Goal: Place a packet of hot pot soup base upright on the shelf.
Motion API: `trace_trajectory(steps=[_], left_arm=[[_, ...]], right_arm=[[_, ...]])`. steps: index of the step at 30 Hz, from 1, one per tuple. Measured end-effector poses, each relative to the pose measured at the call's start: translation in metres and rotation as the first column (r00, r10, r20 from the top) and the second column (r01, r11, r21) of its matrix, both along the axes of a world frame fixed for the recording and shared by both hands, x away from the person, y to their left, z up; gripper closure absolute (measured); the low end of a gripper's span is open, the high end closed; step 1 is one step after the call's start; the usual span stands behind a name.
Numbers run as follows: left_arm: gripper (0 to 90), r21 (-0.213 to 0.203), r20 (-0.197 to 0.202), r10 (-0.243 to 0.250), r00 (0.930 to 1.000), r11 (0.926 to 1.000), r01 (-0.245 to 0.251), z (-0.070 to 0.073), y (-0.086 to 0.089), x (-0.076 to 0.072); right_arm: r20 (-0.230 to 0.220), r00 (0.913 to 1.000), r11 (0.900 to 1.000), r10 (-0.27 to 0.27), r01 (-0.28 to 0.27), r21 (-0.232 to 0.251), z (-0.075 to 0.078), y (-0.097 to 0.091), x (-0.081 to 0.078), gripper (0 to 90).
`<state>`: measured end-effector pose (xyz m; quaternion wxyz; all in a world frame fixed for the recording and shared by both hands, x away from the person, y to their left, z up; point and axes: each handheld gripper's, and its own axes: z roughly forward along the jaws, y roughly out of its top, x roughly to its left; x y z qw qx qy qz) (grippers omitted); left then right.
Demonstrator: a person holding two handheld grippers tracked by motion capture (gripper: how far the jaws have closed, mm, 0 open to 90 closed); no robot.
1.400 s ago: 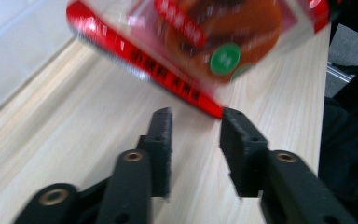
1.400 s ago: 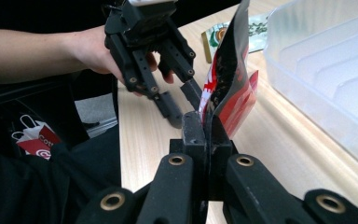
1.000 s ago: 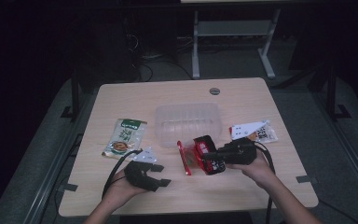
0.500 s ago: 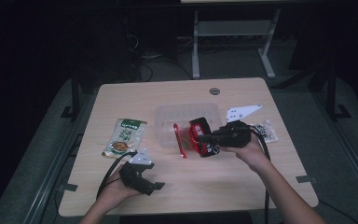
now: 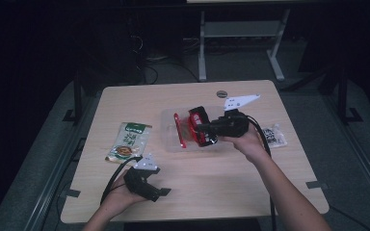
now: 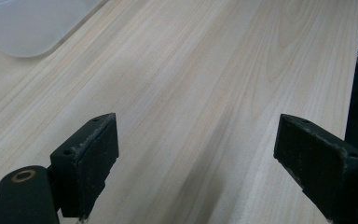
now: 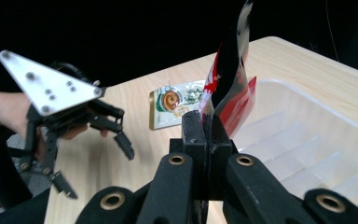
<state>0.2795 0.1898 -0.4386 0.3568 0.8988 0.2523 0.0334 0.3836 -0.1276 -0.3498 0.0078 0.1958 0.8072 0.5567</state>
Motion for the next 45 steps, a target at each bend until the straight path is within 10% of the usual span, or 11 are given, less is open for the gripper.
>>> trace_trajectory(steps=[45], left_arm=[[13.7,0.018,-0.01,0.039,0.9992,0.9991,-0.039,-0.006,0.012,-0.009]], right_arm=[[-0.028,0.9994,0.9987,-0.021,0.019,-0.047,-0.034,0.044,0.034,89.4]])
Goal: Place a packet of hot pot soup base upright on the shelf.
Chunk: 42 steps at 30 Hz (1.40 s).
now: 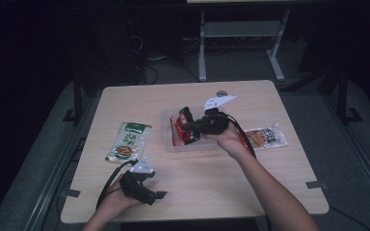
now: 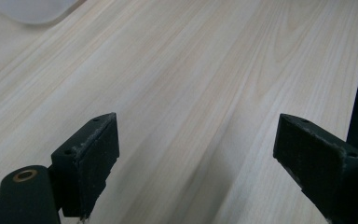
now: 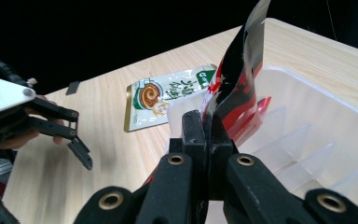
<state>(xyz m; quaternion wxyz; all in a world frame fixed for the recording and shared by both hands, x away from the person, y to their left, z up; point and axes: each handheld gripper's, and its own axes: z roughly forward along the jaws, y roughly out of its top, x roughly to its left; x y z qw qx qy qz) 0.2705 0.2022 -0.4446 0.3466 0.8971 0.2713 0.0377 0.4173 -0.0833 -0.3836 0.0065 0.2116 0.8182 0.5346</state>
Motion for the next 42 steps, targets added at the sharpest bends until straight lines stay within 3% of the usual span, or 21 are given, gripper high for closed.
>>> trace_trajectory(steps=[1,9,10,23,33,34,39,42], left_arm=[[13.7,-0.014,-0.008,0.02,0.9998,0.9997,-0.02,-0.001,0.0,-0.002],[13.7,-0.002,-0.014,0.037,0.9992,0.9993,-0.037,-0.002,0.006,-0.009],[13.7,-0.016,-0.016,0.049,0.9987,0.9987,-0.049,-0.003,0.006,-0.01],[13.7,-0.001,-0.022,0.075,0.997,0.9972,-0.075,-0.004,0.014,-0.015],[13.7,-0.006,-0.019,0.075,0.997,0.9972,-0.075,-0.005,0.014,-0.014],[13.7,-0.004,-0.016,0.07,0.9974,0.9975,-0.07,-0.004,0.014,-0.013],[13.7,-0.003,-0.013,0.061,0.9981,0.9982,-0.061,-0.004,0.012,-0.01],[13.7,-0.002,-0.008,0.048,0.9988,0.9988,-0.048,-0.003,0.01,-0.008]], right_arm=[[0.002,1.0,1.0,0.001,-0.001,-0.002,-0.001,0.001,0.001,89.4],[-0.005,1.0,0.9996,0.006,-0.006,-0.028,-0.007,0.012,0.009,89.3],[-0.004,1.0,0.9995,0.008,-0.008,-0.031,-0.007,0.013,0.01,89.3],[-0.015,0.9999,0.9986,0.0,-0.001,-0.053,-0.018,0.023,0.018,87.6],[0.003,0.9996,0.9983,-0.026,0.027,-0.052,-0.014,0.022,0.016,68.6],[0.005,0.9997,0.9987,-0.026,0.026,-0.044,-0.013,0.021,0.015,61.6],[0.004,0.9989,0.9984,-0.046,0.046,-0.033,-0.008,0.018,0.011,45.9],[0.011,0.9984,0.9978,-0.055,0.055,-0.036,-0.006,0.016,0.009,42.6]])
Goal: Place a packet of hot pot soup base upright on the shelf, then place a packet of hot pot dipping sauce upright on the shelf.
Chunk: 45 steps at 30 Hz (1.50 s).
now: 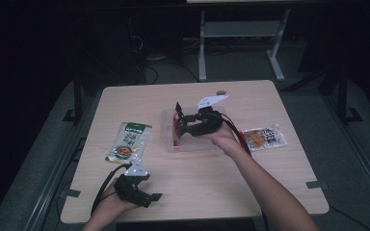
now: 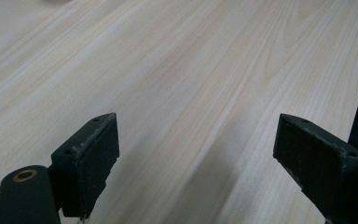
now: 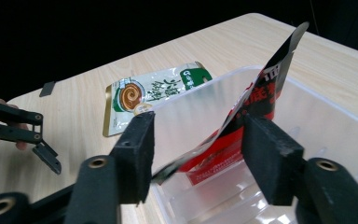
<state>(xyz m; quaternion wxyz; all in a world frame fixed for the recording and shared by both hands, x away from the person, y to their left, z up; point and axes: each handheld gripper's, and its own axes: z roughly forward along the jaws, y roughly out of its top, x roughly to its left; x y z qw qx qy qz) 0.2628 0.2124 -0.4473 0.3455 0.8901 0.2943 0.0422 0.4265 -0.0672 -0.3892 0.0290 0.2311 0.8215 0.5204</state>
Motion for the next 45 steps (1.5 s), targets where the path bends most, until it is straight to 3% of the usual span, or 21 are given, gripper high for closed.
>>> trace_trajectory(steps=[6,9,13,16,19,25,31,38,41,45], left_arm=[[13.7,-0.017,0.007,-0.018,0.9998,0.9997,0.018,0.001,-0.006,0.007],[13.7,-0.001,0.017,-0.046,0.9988,0.9989,0.046,0.003,-0.008,0.013],[13.7,-0.015,0.011,-0.056,0.9984,0.9983,0.057,0.003,-0.016,0.018],[13.7,-0.004,0.01,-0.082,0.9966,0.9966,0.082,0.004,-0.02,0.021],[13.7,-0.002,0.015,-0.099,0.995,0.9951,0.099,0.004,-0.025,0.025],[13.8,-0.015,0.018,-0.101,0.9947,0.9947,0.102,0.005,-0.03,0.029],[13.9,-0.019,0.02,-0.101,0.9947,0.9947,0.101,0.004,-0.031,0.031],[13.9,-0.018,0.02,-0.095,0.9953,0.9953,0.096,0.003,-0.03,0.033],[13.9,-0.009,0.02,-0.099,0.9949,0.995,0.1,0.003,-0.029,0.034],[13.9,-0.014,0.017,-0.093,0.9955,0.9955,0.093,0.003,-0.03,0.034]], right_arm=[[-0.014,0.9999,0.9995,0.001,-0.001,-0.03,0.008,-0.013,-0.009,34.5],[-0.012,0.9998,0.9986,-0.018,0.017,-0.05,0.011,-0.023,-0.015,32.9],[-0.005,0.999,0.9971,-0.044,0.044,-0.062,0.016,-0.04,-0.023,31.1],[-0.005,0.9976,0.996,-0.069,0.069,-0.058,0.019,-0.055,-0.029,31.1],[0.024,0.9946,0.9924,-0.101,0.102,-0.068,0.02,-0.069,-0.036,32.3],[0.03,0.9895,0.9855,-0.141,0.144,-0.091,0.021,-0.094,-0.05,32.5],[0.043,0.9798,0.9719,-0.196,0.199,-0.125,0.018,-0.122,-0.066,34.3],[0.032,0.9644,0.9475,-0.263,0.264,-0.181,0.006,-0.158,-0.079,36.8],[0.028,0.956,0.9336,-0.292,0.291,-0.209,-0.001,-0.171,-0.078,39.1],[0.015,0.9485,0.926,-0.317,0.312,-0.212,-0.005,-0.18,-0.073,42.3]])
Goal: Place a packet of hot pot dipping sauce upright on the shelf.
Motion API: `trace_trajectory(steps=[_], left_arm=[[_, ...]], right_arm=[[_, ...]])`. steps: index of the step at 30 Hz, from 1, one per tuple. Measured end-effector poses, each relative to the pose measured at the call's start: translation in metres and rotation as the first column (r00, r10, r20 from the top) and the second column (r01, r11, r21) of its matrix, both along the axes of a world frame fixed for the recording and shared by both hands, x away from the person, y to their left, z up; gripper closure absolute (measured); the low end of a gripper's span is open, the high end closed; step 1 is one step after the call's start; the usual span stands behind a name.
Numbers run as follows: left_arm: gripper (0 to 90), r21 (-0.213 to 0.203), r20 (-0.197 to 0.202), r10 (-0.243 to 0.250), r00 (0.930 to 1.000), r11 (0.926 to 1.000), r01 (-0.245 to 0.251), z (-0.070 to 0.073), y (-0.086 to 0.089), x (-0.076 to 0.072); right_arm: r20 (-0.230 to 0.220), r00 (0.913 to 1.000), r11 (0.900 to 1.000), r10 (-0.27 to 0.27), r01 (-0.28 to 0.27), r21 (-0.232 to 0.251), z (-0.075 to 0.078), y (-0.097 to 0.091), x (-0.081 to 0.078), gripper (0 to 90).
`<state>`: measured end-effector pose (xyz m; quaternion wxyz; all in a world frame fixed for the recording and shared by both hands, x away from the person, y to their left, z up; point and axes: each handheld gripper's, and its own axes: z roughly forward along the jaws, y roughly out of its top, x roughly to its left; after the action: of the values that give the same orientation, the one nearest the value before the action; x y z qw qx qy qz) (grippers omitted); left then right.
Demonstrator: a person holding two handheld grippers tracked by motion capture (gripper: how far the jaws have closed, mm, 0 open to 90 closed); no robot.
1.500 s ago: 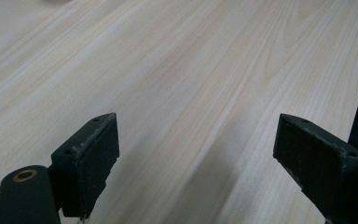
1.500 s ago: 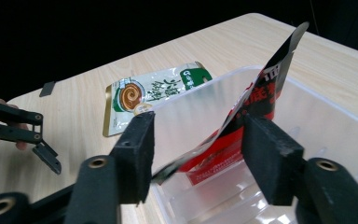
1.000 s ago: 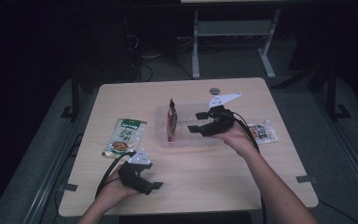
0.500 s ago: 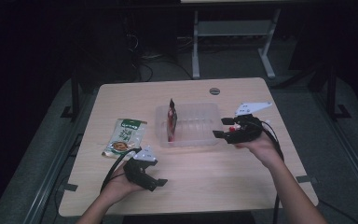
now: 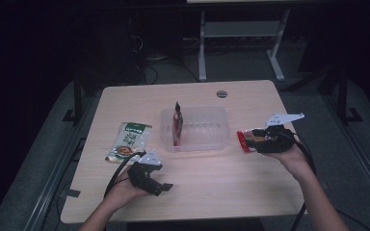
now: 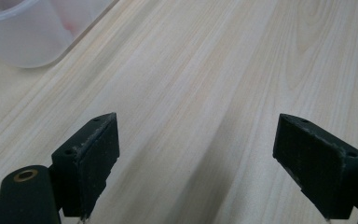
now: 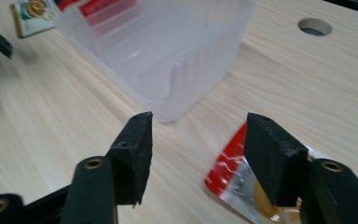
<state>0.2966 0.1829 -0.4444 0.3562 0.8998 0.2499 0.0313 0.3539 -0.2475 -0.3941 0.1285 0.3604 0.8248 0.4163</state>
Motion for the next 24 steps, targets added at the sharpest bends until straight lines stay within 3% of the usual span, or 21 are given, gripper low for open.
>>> trace_trajectory(steps=[4,7,13,24], left_arm=[[13.9,-0.003,-0.003,0.005,1.0,1.0,-0.005,0.0,0.0,0.001],[14.0,0.002,-0.005,0.002,1.0,1.0,-0.002,0.0,0.001,0.002],[14.0,0.004,-0.014,0.007,0.9999,1.0,-0.007,-0.001,0.002,0.003],[14.1,0.003,-0.023,0.011,0.9997,0.9999,-0.011,-0.002,0.0,0.003]], right_arm=[[-0.004,0.9982,0.9971,-0.059,0.059,-0.048,-0.011,-0.011,0.013,56.3],[0.006,0.9938,0.9878,-0.111,0.111,-0.109,-0.018,-0.017,0.023,68.6],[-0.001,0.9819,0.972,-0.189,0.187,-0.142,-0.028,-0.03,0.043,88.4],[-0.058,0.9748,0.9535,-0.215,0.197,-0.228,-0.056,-0.029,0.069,89.8]])
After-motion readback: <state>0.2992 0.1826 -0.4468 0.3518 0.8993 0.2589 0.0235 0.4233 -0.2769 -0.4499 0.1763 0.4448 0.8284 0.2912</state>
